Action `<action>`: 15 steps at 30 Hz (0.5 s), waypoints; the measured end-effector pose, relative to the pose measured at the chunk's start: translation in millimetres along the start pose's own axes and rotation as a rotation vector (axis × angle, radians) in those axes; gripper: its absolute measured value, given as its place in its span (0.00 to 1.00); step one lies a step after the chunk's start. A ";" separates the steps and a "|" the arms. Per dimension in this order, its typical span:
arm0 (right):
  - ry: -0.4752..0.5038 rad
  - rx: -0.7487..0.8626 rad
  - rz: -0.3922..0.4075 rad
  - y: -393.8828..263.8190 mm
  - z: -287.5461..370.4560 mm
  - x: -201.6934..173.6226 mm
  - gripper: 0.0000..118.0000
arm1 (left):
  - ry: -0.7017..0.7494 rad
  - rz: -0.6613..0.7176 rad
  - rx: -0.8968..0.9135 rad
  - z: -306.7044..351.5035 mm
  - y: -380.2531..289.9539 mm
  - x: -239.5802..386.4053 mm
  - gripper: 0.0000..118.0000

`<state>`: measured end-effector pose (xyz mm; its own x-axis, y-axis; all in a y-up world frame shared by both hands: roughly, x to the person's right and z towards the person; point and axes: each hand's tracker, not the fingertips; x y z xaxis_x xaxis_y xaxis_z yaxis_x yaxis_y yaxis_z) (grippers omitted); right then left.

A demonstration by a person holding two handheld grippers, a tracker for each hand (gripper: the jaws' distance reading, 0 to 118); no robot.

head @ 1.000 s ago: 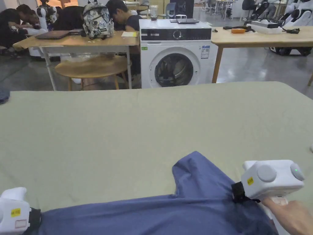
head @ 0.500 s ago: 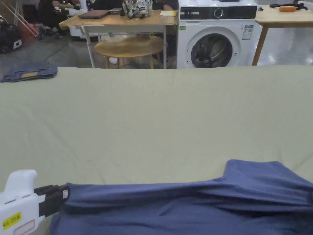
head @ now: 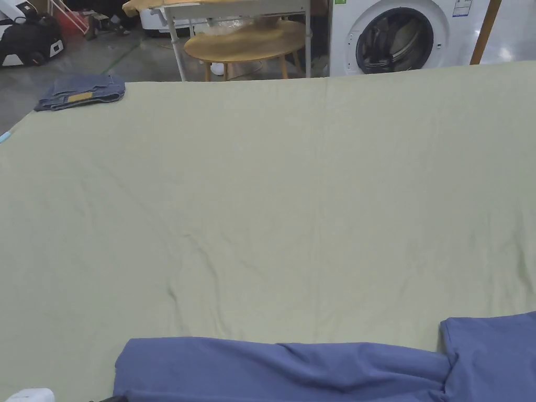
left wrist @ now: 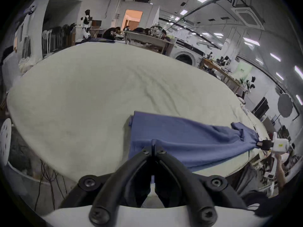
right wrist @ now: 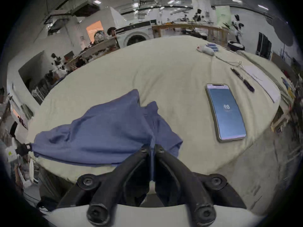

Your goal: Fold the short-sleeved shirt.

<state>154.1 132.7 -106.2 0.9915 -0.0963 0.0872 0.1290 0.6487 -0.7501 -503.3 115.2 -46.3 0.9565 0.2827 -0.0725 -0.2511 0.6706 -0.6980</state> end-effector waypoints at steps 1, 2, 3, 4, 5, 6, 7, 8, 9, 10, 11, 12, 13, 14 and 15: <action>-0.025 -0.004 0.033 -0.9 -2.2 -2.1 0.02 | 0.005 -0.009 -0.020 -1.2 3.8 7.7 0.00; -0.071 0.004 0.061 -2.0 -3.4 -4.4 0.05 | 0.030 -0.032 -0.016 -2.0 2.9 9.9 0.03; -0.105 0.018 0.077 -2.8 -2.8 -6.1 0.13 | 0.060 -0.070 0.010 -0.5 3.7 11.2 0.19; -0.101 0.053 0.082 -3.3 5.9 -5.8 0.37 | 0.068 -0.099 0.026 1.9 6.4 13.2 0.38; -0.061 0.092 0.077 -0.1 14.9 -7.0 0.51 | 0.060 -0.124 0.049 6.4 9.4 26.2 0.40; -0.037 0.123 0.070 3.3 21.6 -9.1 0.52 | 0.056 -0.142 0.081 11.3 12.9 31.6 0.41; -0.006 0.163 0.070 9.2 30.1 -13.7 0.51 | 0.042 -0.159 0.117 17.5 18.0 38.1 0.41; 0.015 0.206 0.083 11.5 40.2 -19.7 0.51 | 0.020 -0.178 0.155 24.6 24.5 45.5 0.40; 0.031 0.237 0.099 17.4 46.8 -25.8 0.51 | 0.005 -0.189 0.193 32.3 31.5 57.6 0.41; 0.039 0.280 0.117 24.2 52.9 -34.0 0.51 | -0.012 -0.197 0.235 39.5 38.3 67.8 0.40; 0.057 0.308 0.123 31.6 57.2 -41.7 0.52 | -0.040 -0.202 0.273 45.5 44.3 75.6 0.40; 0.081 0.320 0.124 34.3 60.3 -47.9 0.51 | -0.070 -0.202 0.292 49.2 48.7 81.5 0.40; 0.122 0.332 0.119 39.8 61.9 -54.6 0.51 | -0.099 -0.203 0.316 55.0 55.8 91.8 0.40; 0.170 0.331 0.117 44.3 61.3 -59.0 0.50 | -0.132 -0.203 0.331 57.3 58.8 97.5 0.40; 0.206 0.330 0.117 47.6 60.3 -62.8 0.43 | -0.156 -0.205 0.338 58.9 59.7 101.0 0.38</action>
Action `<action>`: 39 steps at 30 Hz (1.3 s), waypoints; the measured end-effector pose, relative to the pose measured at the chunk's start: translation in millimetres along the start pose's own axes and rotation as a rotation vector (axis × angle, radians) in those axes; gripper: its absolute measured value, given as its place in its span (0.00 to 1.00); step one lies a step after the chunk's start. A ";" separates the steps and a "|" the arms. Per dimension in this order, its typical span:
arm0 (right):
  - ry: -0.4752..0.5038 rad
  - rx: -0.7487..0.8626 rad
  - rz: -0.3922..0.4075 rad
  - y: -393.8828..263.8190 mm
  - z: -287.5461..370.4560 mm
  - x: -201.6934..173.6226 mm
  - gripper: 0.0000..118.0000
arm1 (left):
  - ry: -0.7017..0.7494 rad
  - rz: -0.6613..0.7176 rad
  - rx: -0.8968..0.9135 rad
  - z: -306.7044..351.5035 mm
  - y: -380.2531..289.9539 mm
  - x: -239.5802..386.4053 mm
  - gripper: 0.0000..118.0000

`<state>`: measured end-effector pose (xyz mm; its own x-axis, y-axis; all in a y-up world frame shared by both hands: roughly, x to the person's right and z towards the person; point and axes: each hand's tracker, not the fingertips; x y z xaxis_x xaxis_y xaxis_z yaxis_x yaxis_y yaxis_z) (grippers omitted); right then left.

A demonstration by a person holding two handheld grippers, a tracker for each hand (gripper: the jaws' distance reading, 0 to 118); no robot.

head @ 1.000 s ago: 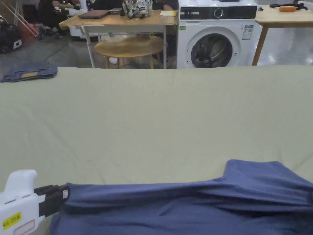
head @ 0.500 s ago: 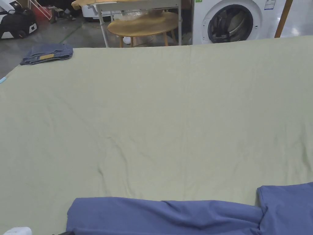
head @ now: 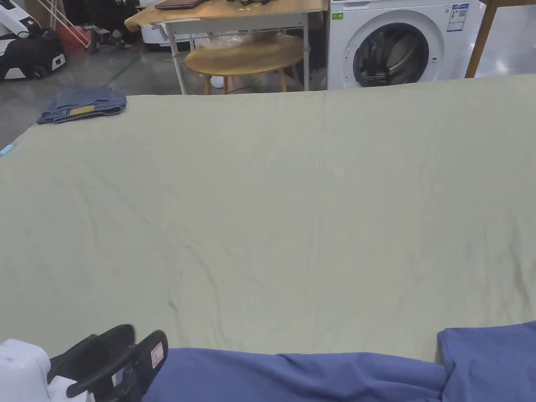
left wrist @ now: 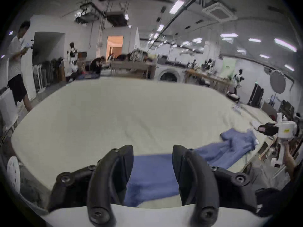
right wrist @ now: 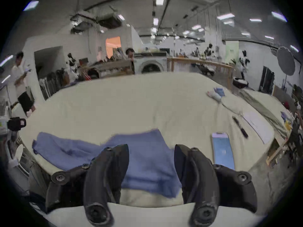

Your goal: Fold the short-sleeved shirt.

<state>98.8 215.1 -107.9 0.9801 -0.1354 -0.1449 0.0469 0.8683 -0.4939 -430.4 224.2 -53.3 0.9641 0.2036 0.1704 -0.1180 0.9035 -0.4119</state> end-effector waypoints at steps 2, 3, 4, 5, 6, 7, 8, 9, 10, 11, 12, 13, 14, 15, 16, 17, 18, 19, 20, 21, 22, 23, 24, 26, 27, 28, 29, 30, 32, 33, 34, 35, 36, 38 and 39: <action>-0.008 0.015 0.007 -2.7 -6.6 -10.5 0.00 | -0.005 0.005 0.012 -0.4 6.5 12.8 0.02; 0.002 0.014 0.012 -2.1 -9.2 -13.6 0.00 | 0.011 0.004 0.058 2.0 7.4 16.9 0.00; 0.025 -0.005 0.019 -1.5 -12.2 -16.4 0.00 | -0.010 0.006 0.040 5.2 6.2 19.0 0.00; 0.029 -0.007 0.023 -3.1 -14.1 -21.0 0.00 | -0.027 0.036 0.031 7.6 7.1 18.4 0.00; 0.032 -0.006 0.027 -4.6 -14.1 -23.4 0.00 | -0.004 0.080 0.054 10.0 5.8 14.2 0.00; 0.039 -0.006 0.037 -5.6 -13.4 -24.5 0.00 | -0.008 0.115 0.056 12.5 4.3 6.8 0.00; 0.041 -0.009 0.046 -6.1 -13.3 -24.7 0.00 | -0.001 0.144 0.045 14.0 3.3 -4.4 0.00; 0.040 -0.012 0.050 -6.9 -13.2 -24.7 0.00 | 0.017 0.173 0.024 15.3 2.0 -14.6 0.00; 0.041 -0.016 0.051 -8.6 -12.4 -22.5 0.00 | 0.002 0.223 -0.004 15.7 -1.5 -35.2 0.00; 0.043 -0.020 0.047 -10.2 -11.5 -19.8 0.00 | -0.043 0.285 -0.038 15.6 -5.8 -53.4 0.00; 0.044 -0.025 0.040 -11.8 -10.9 -17.4 0.00 | -0.065 0.353 -0.077 14.7 -12.1 -66.0 0.07; 0.043 -0.033 0.024 -14.0 -10.5 -13.8 0.00 | -0.073 0.418 -0.093 14.1 -21.6 -81.6 0.35; 0.044 -0.041 0.005 -16.7 -10.1 -10.1 0.00 | -0.081 0.470 -0.112 10.4 -27.3 -92.8 0.51; 0.045 -0.048 -0.011 -18.9 -10.0 -7.2 0.00 | -0.065 0.498 -0.126 6.6 -35.8 -104.5 0.50; 0.045 -0.059 -0.031 -21.5 -10.1 -3.9 0.00 | -0.067 0.544 -0.152 0.1 -47.2 -118.7 0.56; 0.045 -0.067 -0.048 -25.6 -11.0 3.4 0.00 | -0.072 0.581 -0.167 -7.3 -59.0 -132.1 0.63; 0.043 -0.071 -0.056 -27.5 -10.4 5.6 0.00 | -0.073 0.639 -0.186 -14.0 -69.8 -143.1 0.63; 0.041 -0.072 -0.063 -29.1 -9.3 7.2 0.00 | -0.079 0.687 -0.210 -22.9 -80.6 -152.5 0.63; 0.038 -0.077 -0.069 -29.9 -8.1 8.6 0.00 | -0.096 0.746 -0.232 -32.8 -90.7 -160.3 0.63; 0.036 -0.079 -0.070 -28.9 -7.1 6.4 0.00 | -0.099 0.771 -0.250 -40.8 -97.3 -162.7 0.63; 0.033 -0.079 -0.071 -28.9 -5.6 6.3 0.00 | -0.094 0.795 -0.261 -49.4 -106.2 -165.3 0.63; 0.029 -0.080 -0.071 -28.9 -4.7 6.5 0.00 | -0.140 0.819 -0.248 -56.2 -110.6 -165.3 0.63; 0.028 -0.082 -0.071 -28.9 -4.0 6.9 0.00 | -0.181 0.838 -0.227 -60.1 -111.5 -164.5 0.62; 0.025 -0.086 -0.071 -27.5 -3.1 4.9 0.00 | -0.304 0.934 -0.173 -76.7 -111.1 -154.3 0.56; 0.026 -0.087 -0.071 -27.7 -2.8 4.8 0.00 | -0.317 0.965 -0.203 -81.7 -112.9 -147.9 0.56; 0.028 -0.088 -0.070 -27.8 -2.7 4.6 0.00 | -0.302 0.936 -0.231 -87.6 -112.5 -144.4 0.47; 0.027 -0.091 -0.066 -26.9 -2.6 2.9 0.00 | -0.286 0.910 -0.256 -93.4 -109.7 -139.2 0.25; 0.025 -0.093 -0.060 -26.8 -2.2 2.0 0.00 | -0.268 0.890 -0.282 -92.3 -108.7 -131.6 0.01; 0.022 -0.092 -0.050 -27.8 -0.2 1.5 0.00 | -0.235 0.878 -0.239 -84.0 -101.5 -137.3 0.01; 0.024 -0.094 -0.049 -27.2 0.3 0.6 0.00 | -0.237 0.890 -0.190 -77.6 -96.6 -138.0 0.01; 0.027 -0.096 -0.052 -27.5 0.5 0.6 0.00 | -0.226 0.897 -0.146 -67.1 -93.4 -149.8 0.01; 0.027 -0.098 -0.055 -28.4 0.5 1.1 0.00 | -0.240 0.889 -0.153 -59.4 -85.8 -152.8 0.01; 0.027 -0.101 -0.057 -29.2 0.3 1.7 0.00 | -0.209 0.854 -0.120 -50.6 -76.4 -151.9 0.01; 0.027 -0.108 -0.062 -31.4 0.3 7.4 0.00 | -0.155 0.793 -0.091 -29.8 -50.6 -153.4 0.01; 0.026 -0.108 -0.064 -32.6 0.6 8.0 0.00 | -0.114 0.778 -0.061 -19.8 -41.8 -155.4 0.01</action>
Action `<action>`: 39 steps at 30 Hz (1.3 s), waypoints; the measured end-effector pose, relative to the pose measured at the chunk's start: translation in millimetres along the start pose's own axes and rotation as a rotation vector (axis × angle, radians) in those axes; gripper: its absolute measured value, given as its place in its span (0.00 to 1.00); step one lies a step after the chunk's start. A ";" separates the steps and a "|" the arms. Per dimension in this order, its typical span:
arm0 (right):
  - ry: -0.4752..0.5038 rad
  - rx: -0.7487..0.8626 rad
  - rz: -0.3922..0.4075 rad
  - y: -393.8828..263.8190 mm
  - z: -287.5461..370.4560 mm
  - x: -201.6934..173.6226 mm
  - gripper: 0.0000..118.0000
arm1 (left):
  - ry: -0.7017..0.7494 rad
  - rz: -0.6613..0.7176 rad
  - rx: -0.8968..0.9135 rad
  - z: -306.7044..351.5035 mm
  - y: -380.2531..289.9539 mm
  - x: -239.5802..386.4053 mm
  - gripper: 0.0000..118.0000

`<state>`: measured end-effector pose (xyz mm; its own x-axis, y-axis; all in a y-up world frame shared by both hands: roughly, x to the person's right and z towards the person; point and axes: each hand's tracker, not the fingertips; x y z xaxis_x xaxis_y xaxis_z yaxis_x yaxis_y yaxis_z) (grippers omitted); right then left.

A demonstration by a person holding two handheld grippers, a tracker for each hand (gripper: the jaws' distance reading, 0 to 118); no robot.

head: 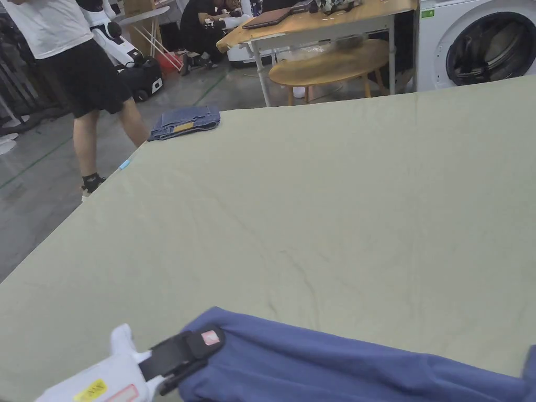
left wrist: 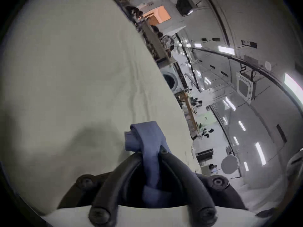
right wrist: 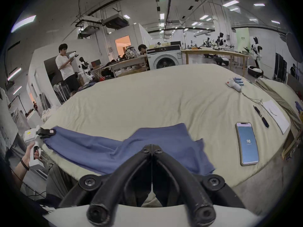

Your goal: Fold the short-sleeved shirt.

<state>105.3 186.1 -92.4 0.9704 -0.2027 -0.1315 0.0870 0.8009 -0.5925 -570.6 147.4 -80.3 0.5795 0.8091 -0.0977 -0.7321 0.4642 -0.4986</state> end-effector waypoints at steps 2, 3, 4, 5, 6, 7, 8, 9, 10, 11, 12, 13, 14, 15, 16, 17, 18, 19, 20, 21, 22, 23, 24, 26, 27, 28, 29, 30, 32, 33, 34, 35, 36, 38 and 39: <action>0.004 -0.002 -0.011 -2.3 0.5 0.9 0.00 | 0.115 -0.100 0.024 18.8 17.6 17.0 0.01; 0.006 -0.005 -0.019 -3.5 0.5 1.2 0.00 | 0.193 -0.199 0.038 23.9 25.8 25.1 0.01; 0.010 -0.007 -0.029 -5.1 0.0 2.2 0.00 | 0.283 -0.325 0.036 25.4 31.0 38.8 0.01; 0.017 -0.012 -0.043 -6.3 -1.2 3.3 0.00 | 0.348 -0.389 -0.007 19.9 29.6 54.4 0.01; 0.022 -0.017 -0.053 -7.0 -2.5 3.4 0.00 | 0.354 -0.449 -0.048 13.3 24.9 66.5 0.01; 0.023 -0.019 -0.059 -8.2 -4.2 2.6 0.00 | 0.332 -0.528 -0.073 2.2 11.7 87.0 0.01; 0.020 -0.017 -0.061 -9.7 -5.3 1.1 0.00 | 0.275 -0.563 -0.081 -11.6 -2.8 101.4 0.01; 0.013 -0.013 -0.064 -10.7 -5.5 -0.9 0.00 | 0.217 -0.554 -0.102 -25.9 -15.1 109.5 0.01; 0.013 -0.009 -0.066 -11.0 -4.9 -3.6 0.00 | 0.155 -0.526 -0.135 -45.1 -30.3 115.8 0.01; 0.025 -0.002 -0.069 -11.1 -3.4 -5.6 0.00 | 0.109 -0.501 -0.153 -68.3 -52.3 118.2 0.01; 0.031 0.004 -0.071 -11.3 -2.2 -7.1 0.00 | 0.078 -0.494 -0.177 -87.0 -67.1 118.4 0.01; 0.036 0.009 -0.070 -11.3 -0.3 -8.8 0.00 | 0.033 -0.487 -0.213 -112.8 -84.1 120.5 0.01; 0.037 0.009 -0.064 -11.1 1.7 -10.5 0.00 | 0.038 -0.504 -0.302 -132.3 -98.9 123.9 0.01; 0.024 0.011 -0.046 -11.5 4.9 -12.6 0.00 | 0.068 -0.520 -0.362 -150.9 -113.2 121.6 0.01; 0.004 0.013 -0.027 -13.0 8.7 -13.5 0.00 | 0.086 -0.561 -0.384 -163.8 -124.9 123.9 0.01; 0.001 0.010 -0.017 -15.5 12.3 -12.2 0.00 | 0.076 -0.576 -0.425 -175.4 -132.7 129.1 0.01; -0.002 0.005 -0.013 -17.8 14.2 -10.5 0.00 | 0.098 -0.568 -0.459 -182.3 -136.1 133.0 0.01; -0.013 -0.004 -0.009 -21.0 16.3 -7.8 0.00 | 0.081 -0.538 -0.470 -183.0 -138.9 138.3 0.03; -0.026 -0.019 -0.008 -24.5 17.3 -4.3 0.00 | 0.004 -0.504 -0.463 -180.6 -136.2 140.0 0.13; -0.034 -0.032 -0.008 -27.6 17.5 -1.1 0.00 | -0.045 -0.488 -0.443 -177.6 -133.4 142.0 0.33; -0.046 -0.051 -0.010 -32.8 17.3 4.0 0.00 | -0.112 -0.469 -0.400 -170.4 -126.4 144.5 0.49; -0.057 -0.065 -0.011 -37.2 17.1 7.5 0.00 | -0.152 -0.449 -0.362 -160.3 -115.5 139.6 0.47; -0.064 -0.071 -0.014 -40.1 17.2 9.3 0.00 | -0.181 -0.404 -0.346 -155.6 -109.3 135.3 0.47; -0.058 -0.086 -0.030 -45.4 16.6 13.3 0.00 | -0.168 -0.285 -0.307 -150.0 -104.0 117.9 0.47; -0.051 -0.091 -0.038 -46.4 16.1 14.0 0.00 | -0.125 -0.286 -0.307 -150.7 -101.0 105.4 0.47; -0.047 -0.092 -0.043 -47.1 15.9 13.9 0.00 | -0.042 -0.319 -0.317 -154.1 -106.7 101.8 0.43; -0.042 -0.091 -0.049 -46.9 15.5 13.0 0.00 | 0.005 -0.349 -0.334 -157.5 -113.3 97.8 0.28; -0.038 -0.091 -0.053 -45.8 14.9 10.9 0.00 | -0.021 -0.350 -0.392 -163.9 -118.9 93.3 0.05; -0.028 -0.086 -0.059 -43.8 12.8 6.4 0.00 | -0.058 -0.315 -0.511 -184.4 -143.1 88.2 0.00; -0.021 -0.082 -0.061 -42.9 11.9 4.6 0.00 | -0.030 -0.327 -0.554 -194.1 -154.6 87.5 0.00; -0.011 -0.080 -0.062 -41.2 11.0 1.3 0.00 | 0.026 -0.373 -0.588 -202.2 -165.4 86.8 0.00; -0.005 -0.079 -0.061 -40.2 10.1 -2.0 0.00 | 0.028 -0.400 -0.574 -207.2 -176.1 91.4 0.00; -0.002 -0.079 -0.058 -39.6 9.7 -4.3 0.00 | -0.004 -0.387 -0.544 -203.5 -175.0 93.1 0.00; 0.008 -0.080 -0.050 -38.9 9.6 -9.5 0.00 | -0.017 -0.351 -0.533 -196.5 -157.3 93.9 0.00; 0.013 -0.081 -0.049 -39.2 9.3 -10.2 0.00 | -0.043 -0.329 -0.545 -190.0 -149.9 91.9 0.00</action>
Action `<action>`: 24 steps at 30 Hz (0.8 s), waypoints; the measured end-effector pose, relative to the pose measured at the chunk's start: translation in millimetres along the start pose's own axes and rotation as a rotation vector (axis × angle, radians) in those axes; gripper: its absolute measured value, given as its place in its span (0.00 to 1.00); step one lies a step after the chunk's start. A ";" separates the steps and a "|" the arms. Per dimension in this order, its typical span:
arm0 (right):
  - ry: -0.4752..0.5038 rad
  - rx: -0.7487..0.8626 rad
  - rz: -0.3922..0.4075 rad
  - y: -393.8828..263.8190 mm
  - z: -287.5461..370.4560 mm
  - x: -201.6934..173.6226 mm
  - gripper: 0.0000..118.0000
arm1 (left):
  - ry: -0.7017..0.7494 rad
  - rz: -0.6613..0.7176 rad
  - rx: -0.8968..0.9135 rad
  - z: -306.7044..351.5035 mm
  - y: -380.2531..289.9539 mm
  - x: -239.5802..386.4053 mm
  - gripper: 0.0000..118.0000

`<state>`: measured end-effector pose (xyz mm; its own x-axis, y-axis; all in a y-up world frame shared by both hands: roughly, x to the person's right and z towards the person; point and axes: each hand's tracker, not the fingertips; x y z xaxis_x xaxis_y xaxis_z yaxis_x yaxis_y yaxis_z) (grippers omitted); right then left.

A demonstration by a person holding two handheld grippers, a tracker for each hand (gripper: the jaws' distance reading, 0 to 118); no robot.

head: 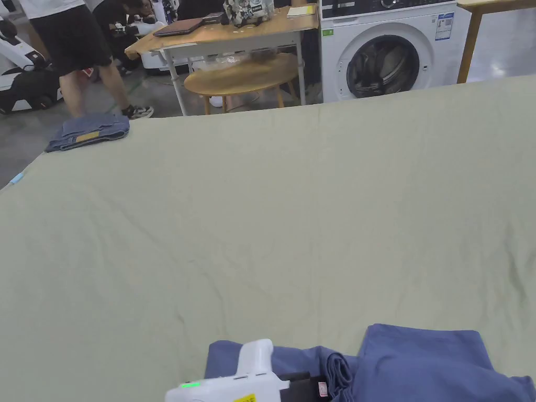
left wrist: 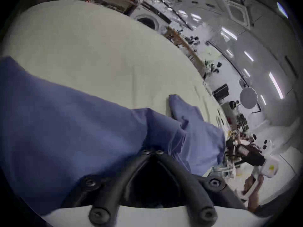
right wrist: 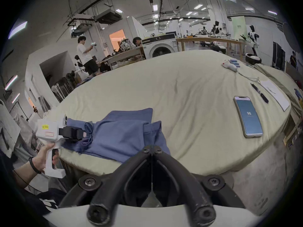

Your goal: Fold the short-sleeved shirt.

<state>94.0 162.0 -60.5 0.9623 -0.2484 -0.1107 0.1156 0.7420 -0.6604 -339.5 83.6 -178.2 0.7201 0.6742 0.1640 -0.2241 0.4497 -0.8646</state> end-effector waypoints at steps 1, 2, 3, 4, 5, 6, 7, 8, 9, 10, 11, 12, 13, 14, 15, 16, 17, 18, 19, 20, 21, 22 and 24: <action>0.010 -0.006 0.000 0.0 -1.4 0.1 0.00 | -0.020 -0.006 0.051 15.6 1.4 -3.0 0.00; 0.012 -0.016 0.000 0.2 -3.6 -0.1 0.00 | -0.015 -0.015 0.108 34.2 2.9 -6.4 0.01; 0.007 -0.022 0.004 0.0 -4.7 -0.6 0.00 | -0.003 -0.013 0.152 51.3 5.1 -10.5 0.14; -0.001 -0.025 0.008 -0.3 -5.7 -0.7 0.00 | 0.013 -0.007 0.193 71.3 5.7 -19.7 0.35; -0.002 -0.028 0.006 -0.2 -6.6 0.3 0.00 | 0.027 0.008 0.239 92.1 7.7 -29.2 0.48; 0.001 -0.031 -0.003 0.1 -7.8 1.6 0.00 | 0.046 0.031 0.273 108.4 9.0 -38.5 0.56; 0.008 -0.033 -0.018 0.1 -9.0 3.3 0.00 | 0.057 0.062 0.301 124.1 9.8 -49.8 0.58; 0.018 -0.033 -0.035 0.3 -10.6 4.7 0.00 | 0.066 0.107 0.332 136.7 8.9 -61.3 0.58; 0.024 -0.032 -0.045 0.4 -11.7 5.3 0.00 | 0.070 0.161 0.336 142.3 7.6 -70.3 0.58; 0.028 -0.033 -0.055 0.9 -13.3 5.6 0.00 | 0.058 0.228 0.325 145.8 5.4 -81.8 0.58; 0.029 -0.035 -0.061 1.5 -14.6 5.6 0.00 | 0.046 0.257 0.321 143.3 1.8 -89.7 0.58; 0.029 -0.035 -0.065 2.0 -15.7 5.0 0.00 | 0.045 0.271 0.310 133.8 -1.9 -93.8 0.58; 0.030 -0.035 -0.067 2.6 -16.4 4.2 0.00 | 0.048 0.291 0.273 123.0 -5.8 -98.9 0.58; 0.033 -0.037 -0.068 3.4 -16.6 3.2 0.00 | 0.042 0.313 0.227 107.0 -9.4 -101.3 0.58; 0.036 -0.038 -0.068 4.0 -16.5 2.3 0.00 | 0.011 0.324 0.206 95.5 -13.6 -102.4 0.58; 0.041 -0.038 -0.063 4.9 -15.8 1.0 0.00 | -0.081 0.335 0.262 84.2 -19.0 -103.0 0.58; 0.043 -0.038 -0.053 5.8 -15.0 -0.2 0.00 | -0.157 0.369 0.286 77.2 -17.4 -101.9 0.56; 0.038 -0.038 -0.040 6.7 -13.8 -1.8 0.00 | -0.200 0.415 0.257 67.8 -17.3 -99.6 0.56; 0.031 -0.036 -0.031 7.0 -12.6 -2.7 0.00 | -0.144 0.402 0.259 62.2 -17.8 -98.1 0.49; 0.030 -0.036 -0.028 7.1 -12.3 -2.0 0.00 | -0.085 0.405 0.279 63.9 -20.7 -89.3 0.41; 0.030 -0.037 -0.027 7.7 -11.9 -1.2 0.00 | -0.061 0.403 0.304 68.5 -19.6 -87.7 0.26; 0.028 -0.037 -0.026 8.2 -11.3 -0.2 0.00 | -0.074 0.404 0.336 75.3 -18.7 -85.8 0.05; 0.020 -0.034 -0.031 8.1 -9.6 1.9 0.00 | -0.118 0.405 0.380 97.0 -15.8 -81.1 0.05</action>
<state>94.5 161.5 -73.2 0.9531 -0.2840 -0.1044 0.1368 0.7123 -0.6884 -458.1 78.7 -131.8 0.4544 0.8877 -0.0746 -0.7033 0.3061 -0.6416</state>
